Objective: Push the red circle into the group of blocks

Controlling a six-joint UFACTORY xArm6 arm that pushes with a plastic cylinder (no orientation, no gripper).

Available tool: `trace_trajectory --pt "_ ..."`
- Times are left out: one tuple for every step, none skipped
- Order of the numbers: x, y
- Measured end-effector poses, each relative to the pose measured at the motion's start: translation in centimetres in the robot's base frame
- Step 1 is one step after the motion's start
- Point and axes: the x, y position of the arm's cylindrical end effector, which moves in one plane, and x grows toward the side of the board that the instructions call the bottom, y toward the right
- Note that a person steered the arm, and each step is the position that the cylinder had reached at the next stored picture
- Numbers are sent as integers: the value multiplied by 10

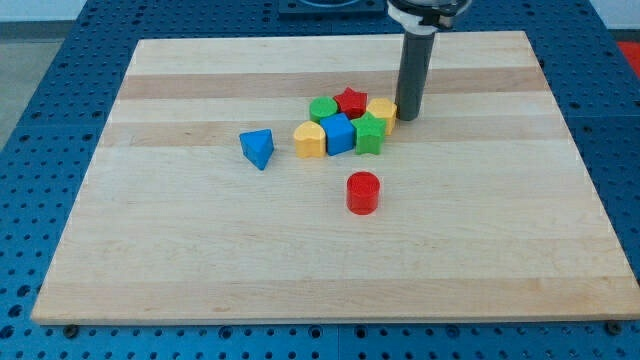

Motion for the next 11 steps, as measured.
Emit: trace_trajectory --pt "0 -4" --pt "0 -4" --pt "8 3" --pt "55 15" --pt "116 0" --pt "156 -41" --pt "158 -48" --pt "151 -50" --pt "139 -56" --pt "136 -67" --pt "138 -79"
